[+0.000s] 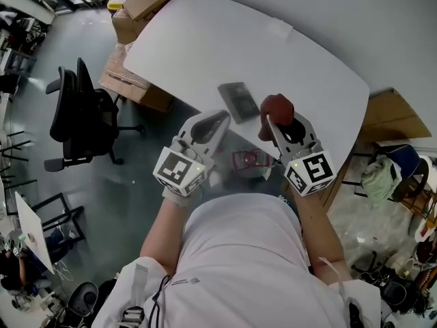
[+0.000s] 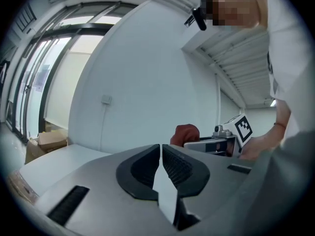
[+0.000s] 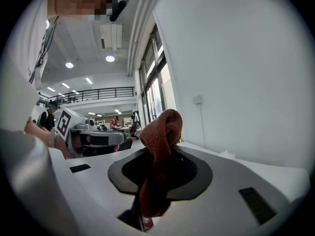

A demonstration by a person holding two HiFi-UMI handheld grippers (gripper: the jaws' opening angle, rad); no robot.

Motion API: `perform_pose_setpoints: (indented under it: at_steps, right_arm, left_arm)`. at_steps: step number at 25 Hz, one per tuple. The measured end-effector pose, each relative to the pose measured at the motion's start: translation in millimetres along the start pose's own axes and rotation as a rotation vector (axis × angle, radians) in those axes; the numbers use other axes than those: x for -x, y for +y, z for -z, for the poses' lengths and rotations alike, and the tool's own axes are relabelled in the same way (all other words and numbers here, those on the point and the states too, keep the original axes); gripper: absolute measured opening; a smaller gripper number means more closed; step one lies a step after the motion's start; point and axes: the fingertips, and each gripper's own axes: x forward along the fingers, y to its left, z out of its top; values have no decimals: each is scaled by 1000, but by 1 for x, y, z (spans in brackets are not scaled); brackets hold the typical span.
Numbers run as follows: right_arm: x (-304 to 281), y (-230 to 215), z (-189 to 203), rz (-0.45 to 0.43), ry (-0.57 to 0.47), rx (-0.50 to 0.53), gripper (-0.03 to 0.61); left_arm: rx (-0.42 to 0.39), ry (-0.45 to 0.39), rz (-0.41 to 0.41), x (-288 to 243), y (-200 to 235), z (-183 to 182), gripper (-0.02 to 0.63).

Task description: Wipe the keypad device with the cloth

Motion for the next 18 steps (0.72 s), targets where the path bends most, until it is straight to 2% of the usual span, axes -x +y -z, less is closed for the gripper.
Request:
perform_pose_setpoints:
  at_steps: [3, 12, 18]
  right_arm:
    - [4, 22, -6, 49, -13, 10, 97]
    - [29, 70, -9, 176, -71, -29, 97]
    - [51, 85, -14, 161, -82, 2, 95]
  left_arm:
    - [-28, 1, 52, 18, 0, -4, 28]
    - [-17, -3, 202, 40, -14, -9, 28]
    - [-36, -18, 200, 46, -39, -11, 28]
